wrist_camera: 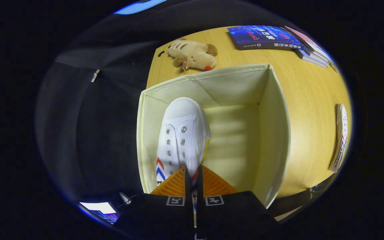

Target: Open the storage box then place both shoes into the box .Put the left shoe in first, then the right shoe, with the right side of both shoes facing outward in a uniform manner.

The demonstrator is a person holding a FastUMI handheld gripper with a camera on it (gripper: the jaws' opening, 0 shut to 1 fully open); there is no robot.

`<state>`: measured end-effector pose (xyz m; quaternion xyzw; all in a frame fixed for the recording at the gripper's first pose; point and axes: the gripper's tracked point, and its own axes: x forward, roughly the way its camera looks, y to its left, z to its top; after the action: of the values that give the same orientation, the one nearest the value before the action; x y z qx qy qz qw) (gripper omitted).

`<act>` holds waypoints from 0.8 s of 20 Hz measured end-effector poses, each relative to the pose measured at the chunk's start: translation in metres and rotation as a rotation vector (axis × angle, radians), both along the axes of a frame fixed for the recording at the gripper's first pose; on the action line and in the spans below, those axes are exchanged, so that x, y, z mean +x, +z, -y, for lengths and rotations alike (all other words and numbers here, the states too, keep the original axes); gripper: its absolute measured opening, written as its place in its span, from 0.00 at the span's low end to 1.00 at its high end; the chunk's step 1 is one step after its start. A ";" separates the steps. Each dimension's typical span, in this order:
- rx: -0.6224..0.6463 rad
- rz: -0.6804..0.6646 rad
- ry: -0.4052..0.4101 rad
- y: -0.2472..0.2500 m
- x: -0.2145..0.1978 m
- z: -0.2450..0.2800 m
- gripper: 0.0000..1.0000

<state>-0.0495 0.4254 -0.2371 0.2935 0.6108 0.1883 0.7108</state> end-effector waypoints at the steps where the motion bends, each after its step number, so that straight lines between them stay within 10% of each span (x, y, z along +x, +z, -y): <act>1: 0.050 0.007 0.000 0.009 0.000 -0.007 0.17; 3: 0.116 0.053 -0.001 0.030 0.009 -0.011 0.31; 7: 0.128 0.117 0.021 0.040 0.011 -0.003 0.96; 16: 0.191 0.261 -0.028 0.078 0.011 0.090 0.97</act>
<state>-0.0390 0.3356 -0.1591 0.3414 0.4886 0.2721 0.7555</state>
